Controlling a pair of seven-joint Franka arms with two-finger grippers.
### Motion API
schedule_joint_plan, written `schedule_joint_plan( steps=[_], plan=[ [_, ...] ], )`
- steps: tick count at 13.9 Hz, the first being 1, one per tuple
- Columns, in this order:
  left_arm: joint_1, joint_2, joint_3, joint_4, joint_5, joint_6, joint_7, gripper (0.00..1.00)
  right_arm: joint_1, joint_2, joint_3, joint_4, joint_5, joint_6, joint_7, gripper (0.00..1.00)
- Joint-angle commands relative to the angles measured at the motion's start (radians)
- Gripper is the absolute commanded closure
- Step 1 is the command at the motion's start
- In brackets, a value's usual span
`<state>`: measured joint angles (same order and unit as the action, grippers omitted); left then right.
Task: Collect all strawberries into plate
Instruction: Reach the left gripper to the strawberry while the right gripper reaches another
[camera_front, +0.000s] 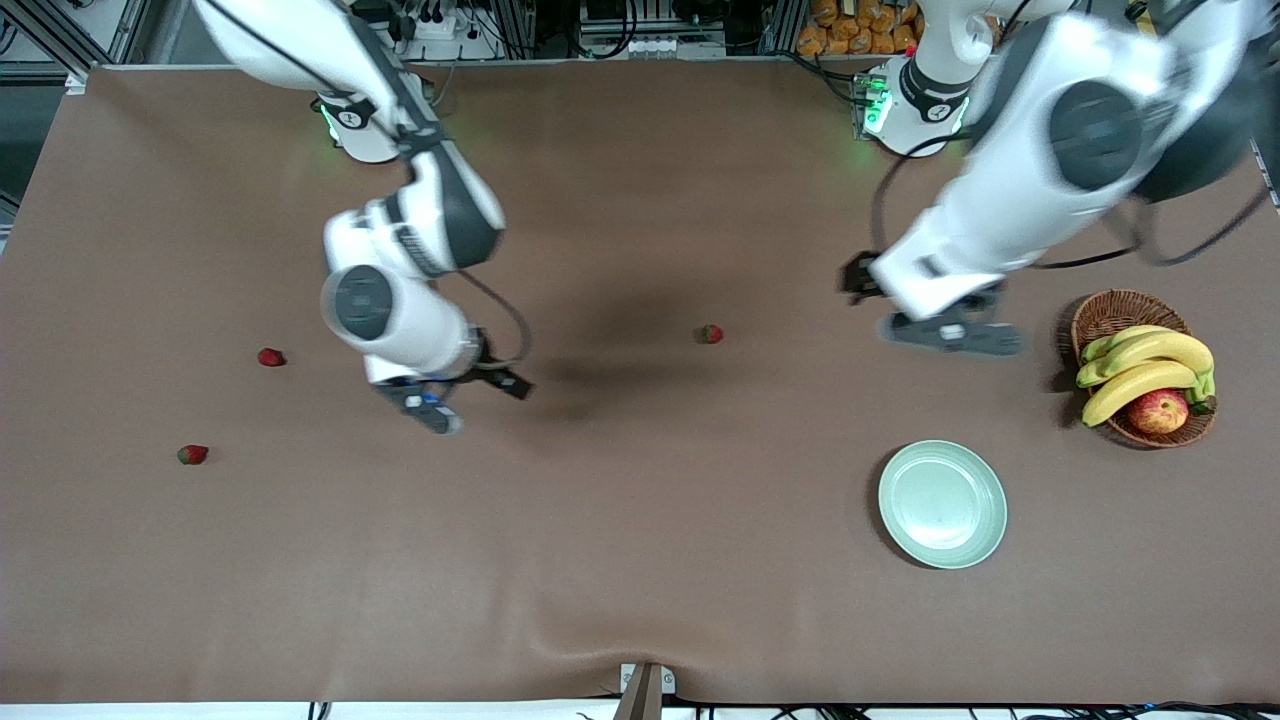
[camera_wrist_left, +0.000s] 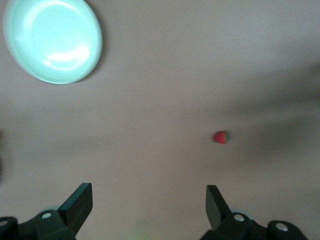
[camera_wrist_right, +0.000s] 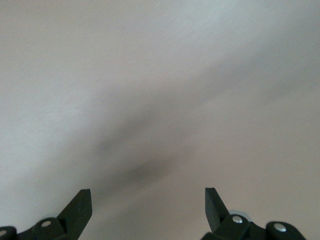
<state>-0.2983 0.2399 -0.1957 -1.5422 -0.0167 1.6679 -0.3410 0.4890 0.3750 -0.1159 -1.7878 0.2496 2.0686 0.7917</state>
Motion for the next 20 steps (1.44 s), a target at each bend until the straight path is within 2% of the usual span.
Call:
schedule_joint_plan(
  steps=[1,4,7,9,12,15,20],
  plan=[
    [-0.102,0.030,-0.007,-0.016,0.024,0.033,-0.163,0.00,-0.101,-0.123,0.016,-0.157,-0.009,0.011,-0.185,0.00],
    [-0.173,0.022,-0.010,-0.159,0.009,0.186,-0.339,0.00,-0.211,-0.154,0.013,-0.231,-0.039,0.008,-0.385,0.00],
    [-0.167,-0.017,-0.043,-0.327,-0.014,0.335,-0.521,0.00,-0.291,-0.186,0.015,-0.292,-0.154,0.011,-0.457,0.00],
    [-0.171,-0.033,-0.048,-0.448,-0.014,0.479,-0.657,0.00,-0.386,-0.186,0.015,-0.324,-0.161,0.034,-0.601,0.00],
    [-0.174,-0.011,-0.065,-0.564,-0.014,0.660,-0.879,0.00,-0.513,-0.173,0.015,-0.334,-0.202,0.056,-0.742,0.00],
    [-0.176,0.025,-0.085,-0.621,-0.014,0.746,-1.044,0.00,-0.575,-0.168,0.015,-0.406,-0.205,0.164,-0.813,0.00],
    [-0.188,0.123,-0.085,-0.616,-0.005,0.872,-1.306,0.00,-0.665,-0.058,0.016,-0.423,-0.204,0.320,-0.939,0.06]
  ],
)
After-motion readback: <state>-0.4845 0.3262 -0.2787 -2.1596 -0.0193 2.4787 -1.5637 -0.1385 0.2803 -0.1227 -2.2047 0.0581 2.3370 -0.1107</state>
